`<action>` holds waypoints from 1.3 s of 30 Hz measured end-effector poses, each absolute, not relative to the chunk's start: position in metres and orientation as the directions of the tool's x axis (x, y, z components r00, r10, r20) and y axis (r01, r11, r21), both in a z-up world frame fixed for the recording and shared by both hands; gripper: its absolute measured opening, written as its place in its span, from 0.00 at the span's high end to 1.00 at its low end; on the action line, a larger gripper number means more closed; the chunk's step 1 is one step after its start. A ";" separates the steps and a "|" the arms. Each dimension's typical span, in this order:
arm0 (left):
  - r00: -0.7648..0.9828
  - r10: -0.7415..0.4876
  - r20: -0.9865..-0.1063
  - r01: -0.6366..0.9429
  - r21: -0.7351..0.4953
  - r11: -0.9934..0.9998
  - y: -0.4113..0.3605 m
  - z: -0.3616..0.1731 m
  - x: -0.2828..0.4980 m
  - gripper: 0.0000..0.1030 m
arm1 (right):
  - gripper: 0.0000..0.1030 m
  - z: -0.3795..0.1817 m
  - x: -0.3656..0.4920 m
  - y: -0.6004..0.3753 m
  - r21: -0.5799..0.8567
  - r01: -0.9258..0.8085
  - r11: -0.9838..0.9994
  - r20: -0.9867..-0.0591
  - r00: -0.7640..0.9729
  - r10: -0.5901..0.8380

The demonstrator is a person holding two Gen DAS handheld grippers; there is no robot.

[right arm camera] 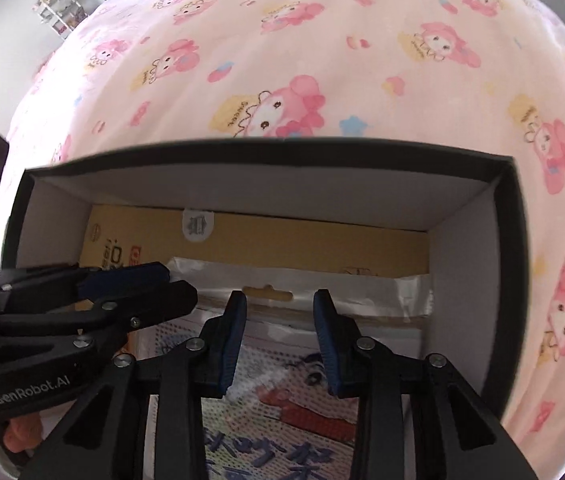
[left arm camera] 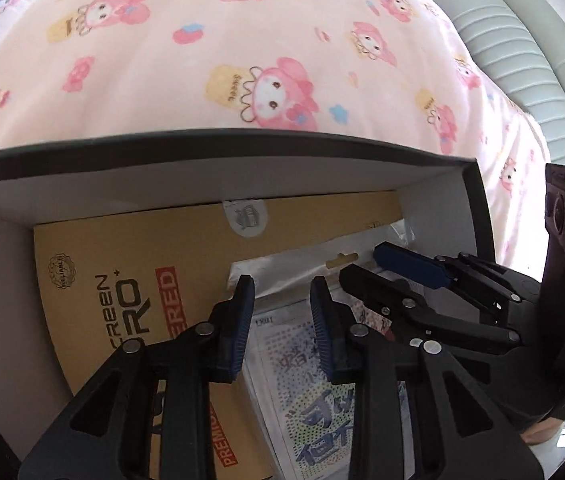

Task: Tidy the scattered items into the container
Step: 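Open both tools and release the kit inside the box, then move both tools back to the pile and grasp the black Smart Devil box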

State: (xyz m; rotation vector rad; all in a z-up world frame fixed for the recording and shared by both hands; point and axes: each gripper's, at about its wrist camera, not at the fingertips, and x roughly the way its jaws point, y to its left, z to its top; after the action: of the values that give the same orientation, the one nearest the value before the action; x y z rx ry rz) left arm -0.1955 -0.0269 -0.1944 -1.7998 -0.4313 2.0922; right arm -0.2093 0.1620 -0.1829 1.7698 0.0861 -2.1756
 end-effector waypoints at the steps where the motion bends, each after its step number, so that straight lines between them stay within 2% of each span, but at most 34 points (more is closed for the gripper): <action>1: -0.147 0.451 -0.881 -0.057 -0.447 -0.893 -0.027 -0.192 -0.195 0.73 | 0.70 -0.180 -0.206 0.160 0.140 0.304 -0.942 -0.962 -0.183 -0.202; 6: -0.215 0.392 -0.894 0.002 -0.402 -0.916 -0.051 -0.176 -0.179 0.73 | 0.70 -0.160 -0.189 0.163 0.158 0.290 -0.944 -0.943 -0.241 -0.232; 8: -0.195 0.387 -0.901 0.014 -0.397 -0.918 -0.053 -0.181 -0.172 0.73 | 0.70 -0.149 -0.173 0.163 0.149 0.289 -0.946 -0.932 -0.279 -0.232; 11: -0.124 0.418 -0.900 0.016 -0.423 -0.906 -0.040 -0.197 -0.174 0.73 | 0.69 -0.145 -0.154 0.172 0.178 0.291 -0.940 -0.938 -0.240 -0.252; 14: -0.115 0.412 -0.904 -0.001 -0.415 -0.910 -0.036 -0.197 -0.175 0.66 | 0.69 -0.151 -0.146 0.173 0.175 0.290 -0.941 -0.947 -0.212 -0.242; 15: -0.116 0.415 -0.902 -0.011 -0.417 -0.909 -0.035 -0.195 -0.175 0.61 | 0.69 -0.157 -0.144 0.170 0.171 0.286 -0.943 -0.950 -0.207 -0.235; 19: -0.129 0.420 -0.899 -0.003 -0.423 -0.906 -0.042 -0.185 -0.172 0.60 | 0.69 -0.155 -0.139 0.175 0.170 0.266 -0.949 -0.953 -0.202 -0.227; 22: -0.248 0.404 -0.881 -0.035 -0.408 -0.912 -0.054 -0.149 -0.154 0.60 | 0.68 -0.133 -0.132 0.180 0.146 0.253 -0.956 -0.941 -0.262 -0.213; 25: -0.375 0.361 -0.854 -0.096 -0.352 -0.931 -0.057 -0.108 -0.125 0.58 | 0.59 -0.104 -0.120 0.182 0.133 0.241 -0.961 -0.921 -0.328 -0.209; 32: -0.560 0.325 -0.762 -0.121 -0.312 -0.942 -0.067 -0.029 -0.058 0.50 | 0.57 -0.030 -0.078 0.166 0.129 0.338 -0.932 -0.854 -0.441 -0.278; 35: -0.596 0.325 -0.734 -0.098 -0.336 -0.937 -0.086 -0.018 -0.041 0.50 | 0.56 -0.008 -0.063 0.147 0.139 0.406 -0.903 -0.831 -0.448 -0.330; 39: -0.637 0.274 -0.721 -0.038 -0.325 -0.945 -0.112 -0.010 -0.026 0.50 | 0.56 -0.012 -0.060 0.092 0.121 0.501 -0.857 -0.811 -0.448 -0.376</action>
State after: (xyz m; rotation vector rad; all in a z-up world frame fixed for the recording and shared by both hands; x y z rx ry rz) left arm -0.0258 -0.1117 -0.0098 -1.2425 -0.4205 2.6613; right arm -0.0605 0.0923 -0.0116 1.2398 0.1850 -2.2993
